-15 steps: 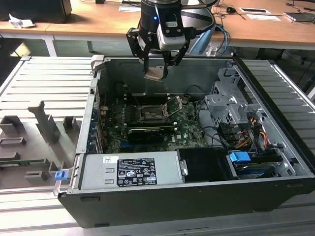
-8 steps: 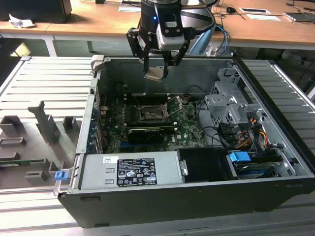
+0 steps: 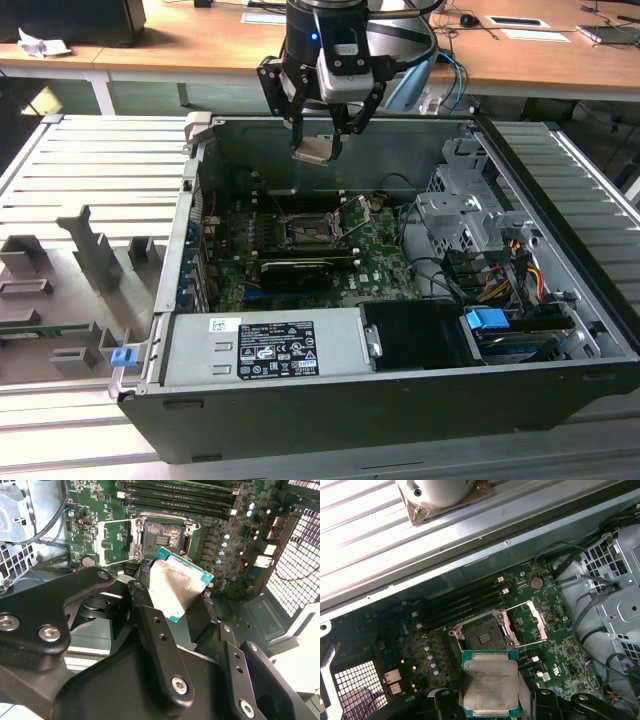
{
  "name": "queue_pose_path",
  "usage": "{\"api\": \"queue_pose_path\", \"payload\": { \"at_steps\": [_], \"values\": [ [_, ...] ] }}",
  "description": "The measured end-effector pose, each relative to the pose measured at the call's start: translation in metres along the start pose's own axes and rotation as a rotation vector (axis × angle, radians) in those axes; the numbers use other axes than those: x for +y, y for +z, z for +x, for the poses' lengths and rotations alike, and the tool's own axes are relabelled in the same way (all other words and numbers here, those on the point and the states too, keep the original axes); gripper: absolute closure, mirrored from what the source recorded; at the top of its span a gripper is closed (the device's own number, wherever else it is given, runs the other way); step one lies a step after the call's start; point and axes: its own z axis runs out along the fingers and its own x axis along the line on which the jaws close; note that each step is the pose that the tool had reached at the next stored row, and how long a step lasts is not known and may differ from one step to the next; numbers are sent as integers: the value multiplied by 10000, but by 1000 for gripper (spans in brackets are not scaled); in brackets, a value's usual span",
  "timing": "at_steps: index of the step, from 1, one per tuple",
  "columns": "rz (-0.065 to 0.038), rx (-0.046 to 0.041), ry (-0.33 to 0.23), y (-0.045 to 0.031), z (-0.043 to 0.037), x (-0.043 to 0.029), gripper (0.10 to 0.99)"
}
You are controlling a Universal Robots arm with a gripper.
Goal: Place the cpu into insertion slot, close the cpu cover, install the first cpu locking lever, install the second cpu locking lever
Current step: 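Place the cpu into insertion slot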
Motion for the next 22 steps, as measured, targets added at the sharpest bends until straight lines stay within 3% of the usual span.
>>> {"api": "queue_pose_path", "payload": {
  "at_steps": [22],
  "values": [
    [-7, -28, 317, 0, 0, 0, 557]
  ]
}}
